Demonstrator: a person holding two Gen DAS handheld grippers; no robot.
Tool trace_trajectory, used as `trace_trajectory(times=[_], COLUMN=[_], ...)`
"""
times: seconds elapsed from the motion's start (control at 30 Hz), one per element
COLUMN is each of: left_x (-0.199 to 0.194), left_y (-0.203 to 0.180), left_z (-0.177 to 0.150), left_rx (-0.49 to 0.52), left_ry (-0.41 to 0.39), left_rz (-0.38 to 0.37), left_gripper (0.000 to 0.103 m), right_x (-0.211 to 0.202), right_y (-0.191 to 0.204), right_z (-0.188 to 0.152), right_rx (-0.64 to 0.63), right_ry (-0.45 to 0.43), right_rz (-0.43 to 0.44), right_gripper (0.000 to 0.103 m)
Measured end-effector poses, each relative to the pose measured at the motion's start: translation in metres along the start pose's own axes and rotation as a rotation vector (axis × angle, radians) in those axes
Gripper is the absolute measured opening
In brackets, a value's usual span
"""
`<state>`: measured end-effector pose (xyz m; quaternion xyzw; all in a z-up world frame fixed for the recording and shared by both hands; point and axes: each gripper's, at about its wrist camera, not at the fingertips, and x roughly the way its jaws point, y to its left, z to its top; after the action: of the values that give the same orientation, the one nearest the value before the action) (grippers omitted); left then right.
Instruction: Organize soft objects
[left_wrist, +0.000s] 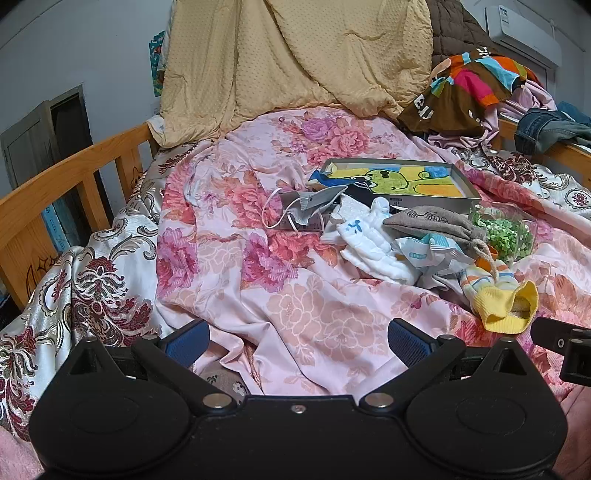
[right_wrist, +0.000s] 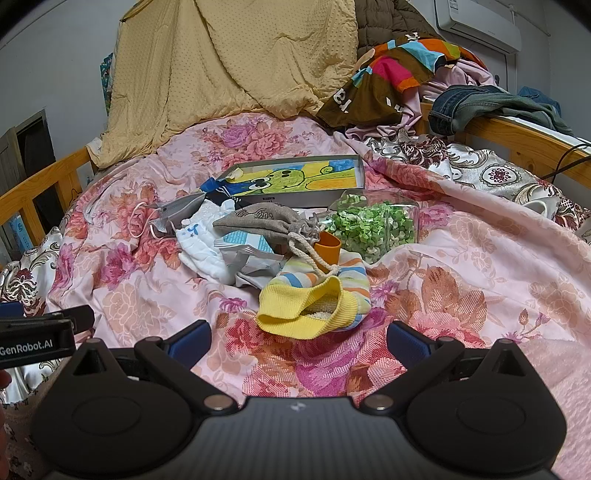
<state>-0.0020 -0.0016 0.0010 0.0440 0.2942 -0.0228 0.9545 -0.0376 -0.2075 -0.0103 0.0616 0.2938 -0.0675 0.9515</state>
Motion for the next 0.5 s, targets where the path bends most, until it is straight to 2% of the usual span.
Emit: trace_trajectory(times=[0.5], left_x=[-0.0012], left_y=[-0.0001], left_z=[-0.0003], left_rx=[0.000], left_ry=[0.002], left_rz=[-0.002], left_gripper=[0.102], right_x=[0.0005], right_y=[0.0003], right_z=[0.0008], right_rx=[0.000], right_ry=[0.002], right_rz=[0.001], right_gripper=[0.103])
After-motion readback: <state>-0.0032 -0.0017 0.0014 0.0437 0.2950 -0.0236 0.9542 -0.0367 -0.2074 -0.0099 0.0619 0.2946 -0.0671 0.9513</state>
